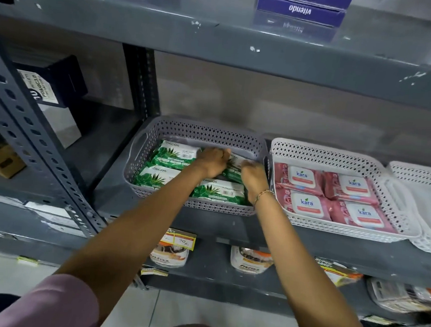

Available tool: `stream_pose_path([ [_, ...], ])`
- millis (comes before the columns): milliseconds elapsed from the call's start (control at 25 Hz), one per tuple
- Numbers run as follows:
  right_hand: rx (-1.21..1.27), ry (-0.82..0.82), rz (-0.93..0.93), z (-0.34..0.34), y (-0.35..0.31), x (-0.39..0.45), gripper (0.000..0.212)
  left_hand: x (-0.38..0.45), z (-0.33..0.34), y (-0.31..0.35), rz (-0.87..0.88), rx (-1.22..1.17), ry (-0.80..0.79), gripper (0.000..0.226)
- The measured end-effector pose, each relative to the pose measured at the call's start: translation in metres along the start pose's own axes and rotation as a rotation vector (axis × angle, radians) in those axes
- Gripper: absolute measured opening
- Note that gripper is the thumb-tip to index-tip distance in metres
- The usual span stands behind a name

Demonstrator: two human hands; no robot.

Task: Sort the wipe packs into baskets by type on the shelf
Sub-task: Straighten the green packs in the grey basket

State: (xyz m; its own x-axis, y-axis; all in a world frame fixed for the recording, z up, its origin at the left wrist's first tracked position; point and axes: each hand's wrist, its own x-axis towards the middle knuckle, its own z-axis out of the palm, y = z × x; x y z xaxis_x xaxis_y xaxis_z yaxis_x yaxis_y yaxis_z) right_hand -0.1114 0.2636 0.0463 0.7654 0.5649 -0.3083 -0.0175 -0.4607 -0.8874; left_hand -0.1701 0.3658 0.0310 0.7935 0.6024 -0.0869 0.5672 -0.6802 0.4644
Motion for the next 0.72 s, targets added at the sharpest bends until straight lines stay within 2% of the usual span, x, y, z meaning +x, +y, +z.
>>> stream_pose_path([
  [160,-0.142,0.012,-0.037,-0.004,0.0,0.018,0.039,-0.01,0.004,0.005,-0.062,-0.034,0.141,0.06],
  [280,-0.136,-0.044,-0.063,-0.001,0.005,0.024,0.039,-0.019,0.001,0.003,-0.164,-0.064,0.174,0.062],
  [400,-0.195,-0.075,-0.079,-0.002,0.011,0.02,0.031,-0.026,-0.002,-0.004,-0.191,-0.055,0.146,0.055],
  [480,-0.363,-0.08,-0.12,-0.003,0.012,0.02,0.026,-0.032,-0.01,-0.019,-0.15,-0.088,0.143,0.047],
  [600,-0.577,-0.036,-0.309,0.005,0.001,0.016,0.028,-0.03,-0.028,-0.059,-0.017,0.017,0.215,0.033],
  [640,-0.602,-0.07,-0.383,0.01,-0.002,0.015,0.036,-0.028,-0.031,-0.072,-0.009,0.083,0.155,0.042],
  [720,-0.767,-0.226,-0.483,0.026,-0.001,0.018,0.056,-0.027,-0.03,-0.091,-0.007,0.226,-0.076,0.057],
])
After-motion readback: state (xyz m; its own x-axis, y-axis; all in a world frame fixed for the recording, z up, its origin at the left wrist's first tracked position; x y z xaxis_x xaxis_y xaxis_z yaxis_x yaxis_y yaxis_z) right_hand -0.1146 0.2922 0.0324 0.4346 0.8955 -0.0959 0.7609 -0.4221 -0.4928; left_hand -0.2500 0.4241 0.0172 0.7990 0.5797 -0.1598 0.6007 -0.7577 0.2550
